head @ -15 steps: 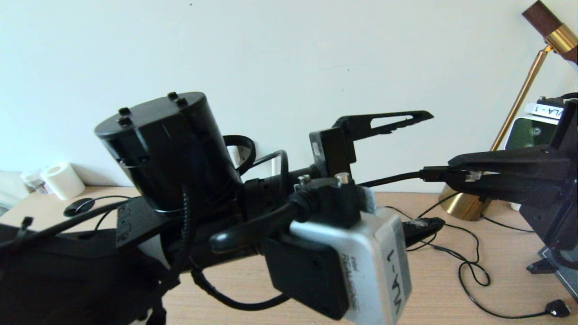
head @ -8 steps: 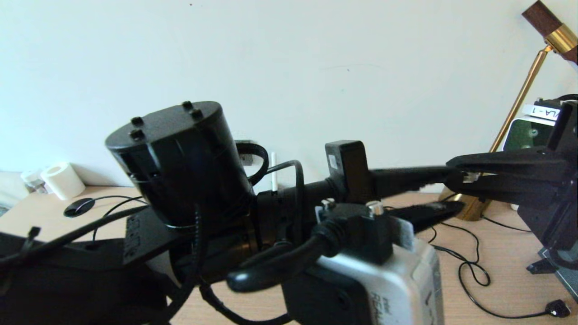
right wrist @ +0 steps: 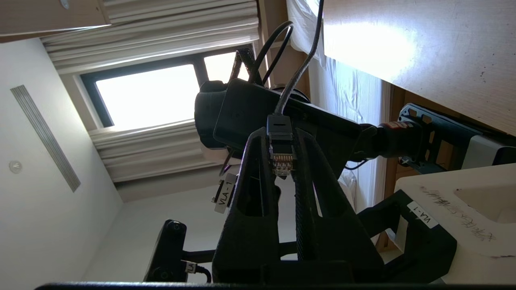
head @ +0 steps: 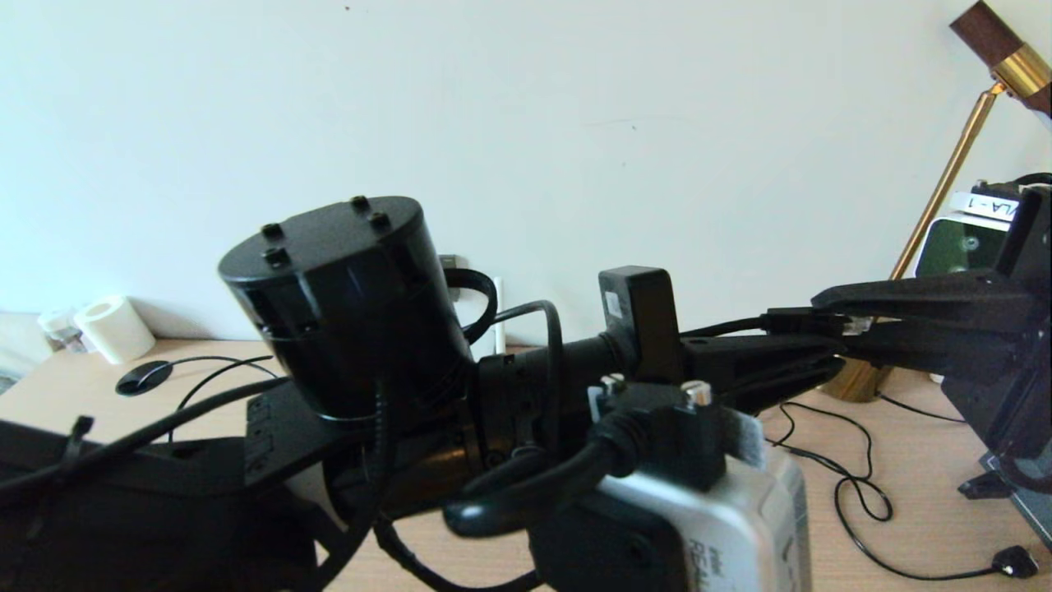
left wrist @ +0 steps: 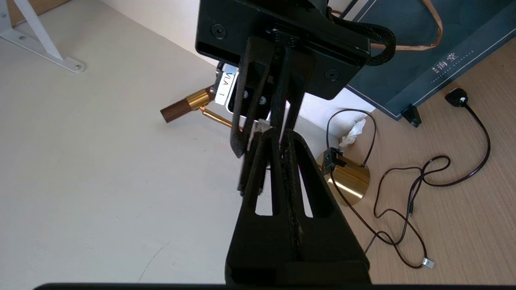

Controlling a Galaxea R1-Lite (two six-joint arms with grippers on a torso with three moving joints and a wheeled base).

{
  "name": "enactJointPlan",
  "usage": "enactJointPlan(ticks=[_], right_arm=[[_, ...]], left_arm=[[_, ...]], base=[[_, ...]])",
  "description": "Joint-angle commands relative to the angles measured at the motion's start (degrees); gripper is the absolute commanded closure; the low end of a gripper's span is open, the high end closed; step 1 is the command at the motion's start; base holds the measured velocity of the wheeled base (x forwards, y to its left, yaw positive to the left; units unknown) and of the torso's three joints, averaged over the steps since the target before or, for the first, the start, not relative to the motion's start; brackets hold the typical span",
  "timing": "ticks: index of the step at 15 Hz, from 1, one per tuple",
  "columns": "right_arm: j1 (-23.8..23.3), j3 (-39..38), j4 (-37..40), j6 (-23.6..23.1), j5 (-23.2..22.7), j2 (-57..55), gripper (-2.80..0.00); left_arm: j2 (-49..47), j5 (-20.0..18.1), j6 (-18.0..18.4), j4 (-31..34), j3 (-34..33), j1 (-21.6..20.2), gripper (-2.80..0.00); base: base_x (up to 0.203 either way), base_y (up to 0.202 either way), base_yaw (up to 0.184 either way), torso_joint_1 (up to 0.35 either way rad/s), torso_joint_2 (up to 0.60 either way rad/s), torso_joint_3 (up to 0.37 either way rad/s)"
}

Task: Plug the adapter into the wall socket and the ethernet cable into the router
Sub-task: Hand it to the other hand

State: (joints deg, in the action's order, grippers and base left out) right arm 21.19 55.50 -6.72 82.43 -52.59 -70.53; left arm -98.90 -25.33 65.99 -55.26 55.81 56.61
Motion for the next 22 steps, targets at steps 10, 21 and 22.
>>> enactJointPlan(ticks=[10, 21, 22], right_arm=[[0.0, -1.8, 0.0, 0.6, -0.1, 3.7, 0.00], [-0.1, -2.1, 0.0, 0.6, -0.2, 3.8, 0.00], [-0.1, -2.2, 0.0, 0.6, -0.2, 3.9, 0.00]], left_arm=[[0.3, -0.1, 0.3, -0.5, 1.5, -0.2, -2.80], [-0.1, 0.1, -0.9, -1.2, 1.4, -0.3, 0.00], [-0.2, 0.1, -0.9, -1.2, 1.3, -0.3, 0.00]], base=[[0.000, 0.000, 0.000, 0.000, 0.00, 0.000], [0.000, 0.000, 0.000, 0.000, 0.00, 0.000], [0.000, 0.000, 0.000, 0.000, 0.00, 0.000]])
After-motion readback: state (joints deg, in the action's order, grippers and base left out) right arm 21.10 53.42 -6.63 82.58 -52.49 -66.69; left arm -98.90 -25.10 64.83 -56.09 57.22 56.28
